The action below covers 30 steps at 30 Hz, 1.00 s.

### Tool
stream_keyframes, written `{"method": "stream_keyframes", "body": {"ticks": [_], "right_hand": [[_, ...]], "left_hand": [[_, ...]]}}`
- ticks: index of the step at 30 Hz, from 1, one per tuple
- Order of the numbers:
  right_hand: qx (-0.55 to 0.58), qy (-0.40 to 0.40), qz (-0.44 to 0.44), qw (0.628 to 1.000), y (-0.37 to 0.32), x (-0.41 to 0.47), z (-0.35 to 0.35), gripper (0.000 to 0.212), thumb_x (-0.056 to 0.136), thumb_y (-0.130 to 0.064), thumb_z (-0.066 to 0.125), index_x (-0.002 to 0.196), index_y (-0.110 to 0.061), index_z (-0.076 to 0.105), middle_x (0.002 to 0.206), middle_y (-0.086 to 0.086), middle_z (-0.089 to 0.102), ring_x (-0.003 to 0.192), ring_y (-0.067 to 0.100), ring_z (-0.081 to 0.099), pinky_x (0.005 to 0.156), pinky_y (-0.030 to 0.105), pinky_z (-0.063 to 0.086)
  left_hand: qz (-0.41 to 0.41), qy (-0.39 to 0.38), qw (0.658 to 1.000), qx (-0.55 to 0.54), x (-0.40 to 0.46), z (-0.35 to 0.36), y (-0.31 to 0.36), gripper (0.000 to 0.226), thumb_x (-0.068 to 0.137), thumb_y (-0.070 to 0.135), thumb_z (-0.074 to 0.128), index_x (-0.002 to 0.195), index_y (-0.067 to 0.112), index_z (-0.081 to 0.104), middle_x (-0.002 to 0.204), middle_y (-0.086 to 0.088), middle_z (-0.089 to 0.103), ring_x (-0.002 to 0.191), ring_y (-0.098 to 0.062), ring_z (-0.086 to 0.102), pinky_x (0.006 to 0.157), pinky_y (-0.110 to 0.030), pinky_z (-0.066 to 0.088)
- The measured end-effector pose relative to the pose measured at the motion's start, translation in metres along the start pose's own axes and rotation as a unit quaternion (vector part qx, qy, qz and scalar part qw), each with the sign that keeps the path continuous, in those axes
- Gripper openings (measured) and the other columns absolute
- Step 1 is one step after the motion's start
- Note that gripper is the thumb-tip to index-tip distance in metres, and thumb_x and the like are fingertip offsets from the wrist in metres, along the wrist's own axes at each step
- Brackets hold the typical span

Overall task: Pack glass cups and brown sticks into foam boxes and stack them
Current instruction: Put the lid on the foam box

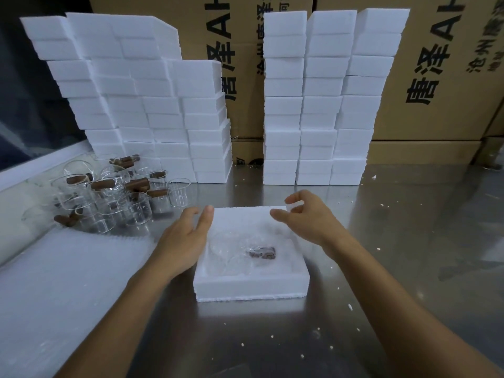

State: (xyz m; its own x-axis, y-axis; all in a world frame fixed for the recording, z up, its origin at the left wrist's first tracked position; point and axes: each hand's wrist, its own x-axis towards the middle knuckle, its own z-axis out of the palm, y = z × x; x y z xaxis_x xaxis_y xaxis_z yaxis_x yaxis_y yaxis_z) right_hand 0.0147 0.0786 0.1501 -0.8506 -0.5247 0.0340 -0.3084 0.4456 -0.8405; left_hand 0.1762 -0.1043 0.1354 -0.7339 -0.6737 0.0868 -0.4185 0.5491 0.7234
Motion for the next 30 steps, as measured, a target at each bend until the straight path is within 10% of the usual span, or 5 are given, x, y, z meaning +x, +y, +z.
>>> {"method": "stream_keyframes", "body": {"ticks": [5,13,21,30], "right_hand": [[0.103,-0.044,0.038,0.993,0.004,-0.003,0.002,0.053,0.086,-0.051,0.070,0.129,-0.026,0.052,0.119,0.000,0.060,0.088,0.004,0.060,0.065,0.020,0.046],[0.107,0.065,-0.052,0.991,-0.042,-0.017,-0.034,0.058,0.081,-0.074,0.057,0.122,-0.034,0.052,0.097,-0.007,0.064,0.084,0.009,0.065,0.071,0.029,0.056],[-0.004,-0.033,-0.029,0.999,-0.047,-0.030,-0.048,0.066,0.080,-0.079,0.053,0.095,-0.017,0.070,0.073,-0.001,0.072,0.058,0.015,0.072,0.055,0.027,0.060],[-0.098,-0.107,-0.022,0.989,-0.030,-0.018,-0.033,0.051,0.078,-0.064,0.070,0.094,-0.016,0.068,0.084,0.001,0.075,0.067,0.017,0.075,0.061,0.033,0.063]], "left_hand": [[-0.012,-0.030,0.991,-0.128,-0.005,0.009,0.005,0.082,0.075,0.081,0.024,0.140,0.036,0.043,0.138,0.012,0.051,0.127,-0.014,0.049,0.101,-0.033,0.034],[0.071,0.242,0.903,-0.347,-0.006,-0.030,0.043,0.018,0.084,0.048,0.062,0.083,0.030,0.067,0.072,0.015,0.061,0.062,0.001,0.055,0.064,-0.025,0.044],[-0.004,-0.065,0.951,-0.303,-0.008,-0.043,0.028,0.036,0.049,0.043,0.091,0.080,0.032,0.078,0.081,0.006,0.077,0.071,-0.007,0.072,0.063,-0.025,0.051],[-0.022,-0.093,0.989,-0.110,-0.011,-0.042,0.026,0.078,0.039,0.062,0.082,0.099,0.016,0.064,0.098,-0.009,0.072,0.088,-0.025,0.072,0.088,-0.046,0.057]]}}
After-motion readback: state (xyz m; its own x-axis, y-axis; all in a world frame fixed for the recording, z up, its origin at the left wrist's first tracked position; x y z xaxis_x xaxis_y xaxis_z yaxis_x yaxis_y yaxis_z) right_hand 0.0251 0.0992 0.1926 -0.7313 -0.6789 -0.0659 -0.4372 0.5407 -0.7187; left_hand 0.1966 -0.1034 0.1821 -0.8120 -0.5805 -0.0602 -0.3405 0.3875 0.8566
